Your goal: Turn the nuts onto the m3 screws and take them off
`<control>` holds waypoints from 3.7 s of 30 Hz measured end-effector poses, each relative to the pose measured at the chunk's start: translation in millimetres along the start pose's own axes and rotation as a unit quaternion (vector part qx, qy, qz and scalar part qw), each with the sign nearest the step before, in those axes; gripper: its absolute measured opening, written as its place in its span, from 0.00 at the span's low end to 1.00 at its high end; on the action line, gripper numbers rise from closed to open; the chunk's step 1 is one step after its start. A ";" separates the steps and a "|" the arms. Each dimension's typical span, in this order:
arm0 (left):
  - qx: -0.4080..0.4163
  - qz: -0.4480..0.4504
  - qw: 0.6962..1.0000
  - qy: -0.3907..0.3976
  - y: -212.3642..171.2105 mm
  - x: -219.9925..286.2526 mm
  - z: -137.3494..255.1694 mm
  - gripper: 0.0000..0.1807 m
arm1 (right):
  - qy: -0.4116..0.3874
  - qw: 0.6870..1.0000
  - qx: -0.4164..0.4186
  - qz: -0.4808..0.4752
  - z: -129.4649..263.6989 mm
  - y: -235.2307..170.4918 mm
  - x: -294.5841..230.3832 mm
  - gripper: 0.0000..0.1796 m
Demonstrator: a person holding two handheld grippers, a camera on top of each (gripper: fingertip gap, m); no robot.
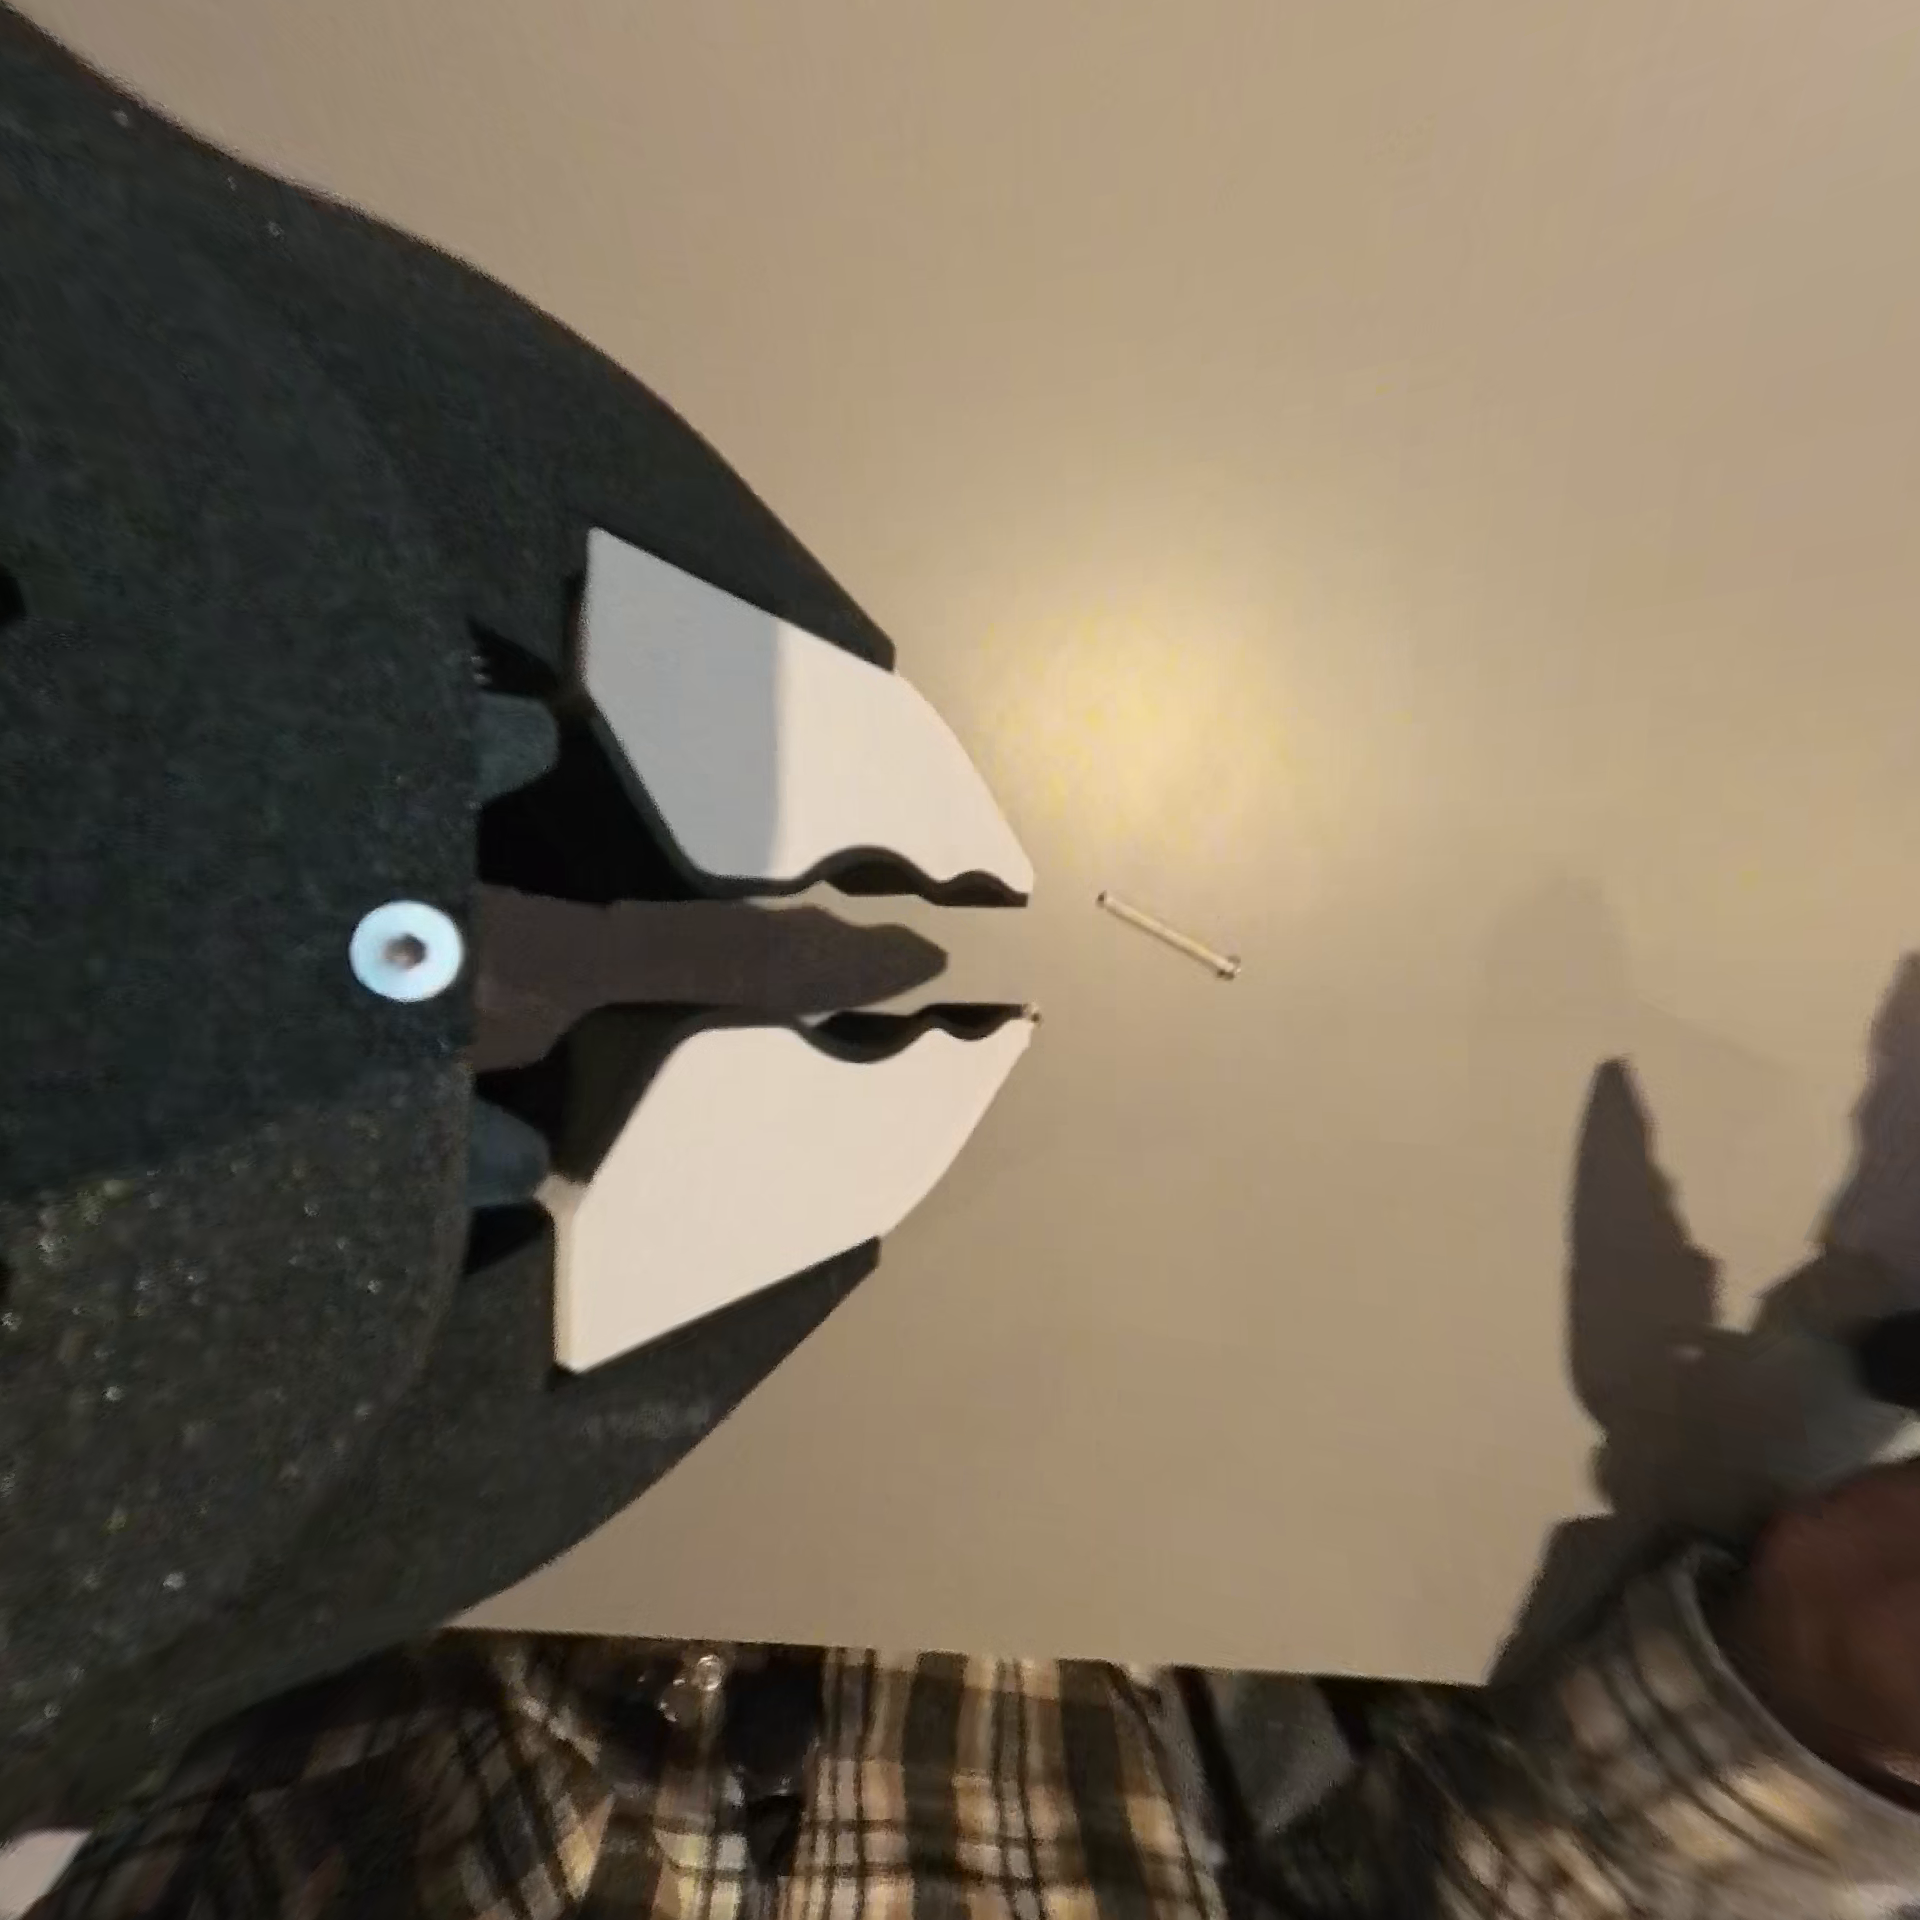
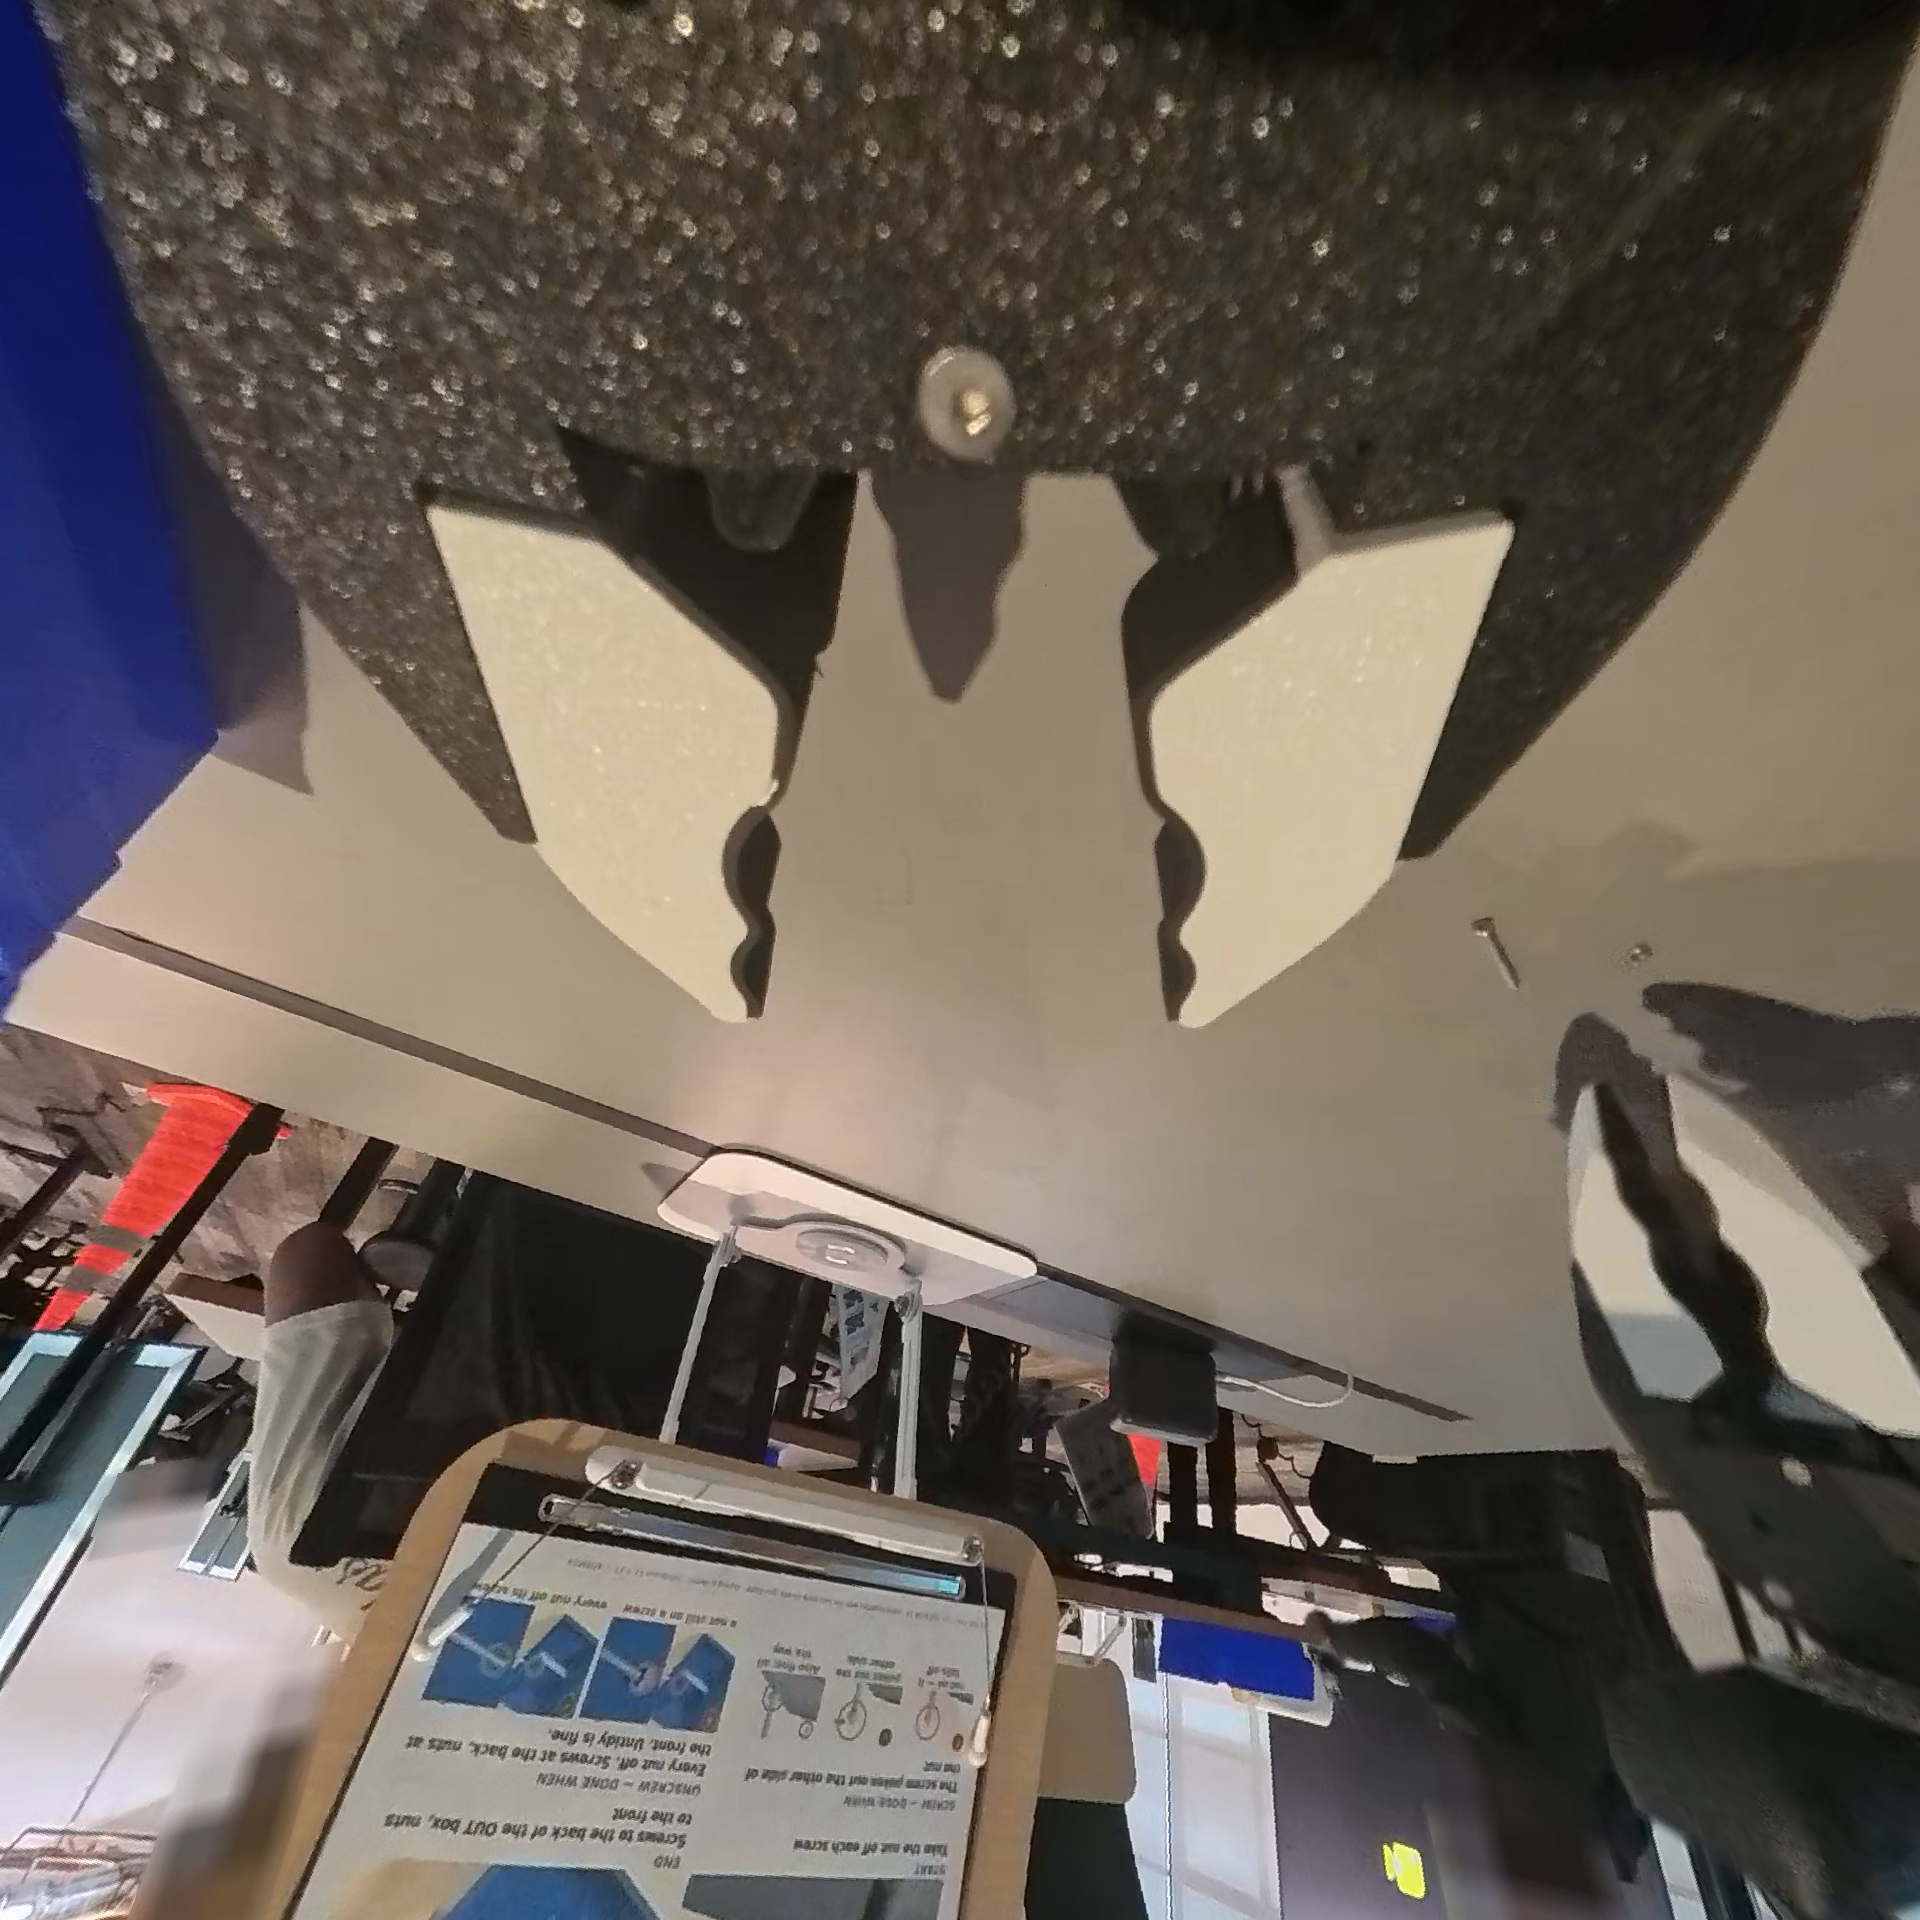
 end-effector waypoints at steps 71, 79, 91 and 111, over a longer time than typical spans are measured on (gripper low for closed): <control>0.368 -0.015 0.929 0.027 -5.6 -34.8 71.9 0.19 | 0.344 0.874 -0.343 -0.030 -96.9 -39.9 -115.8 0.01; 0.370 -0.012 0.929 0.027 -6.0 -35.9 72.2 0.19 | 0.339 0.878 -0.336 -0.034 -99.0 -39.5 -112.7 0.01; 0.456 0.034 0.889 -0.017 -4.1 -38.2 81.7 0.21 | 0.294 0.926 -0.214 -0.103 -130.7 -17.9 -92.7 0.01; 0.580 0.078 0.806 -0.085 11.0 -21.5 79.8 0.21 | 0.317 0.860 0.111 -0.384 -152.7 7.1 -112.0 0.01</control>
Point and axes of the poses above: each gripper's, where its closed fingertips meet, z back along the fingers, y out of its top, x = y × z across the jaws, the point moved 8 cm from there along z, back along the fingers, and after that the axes turned 15 degrees about x, right-handed, at the moved point
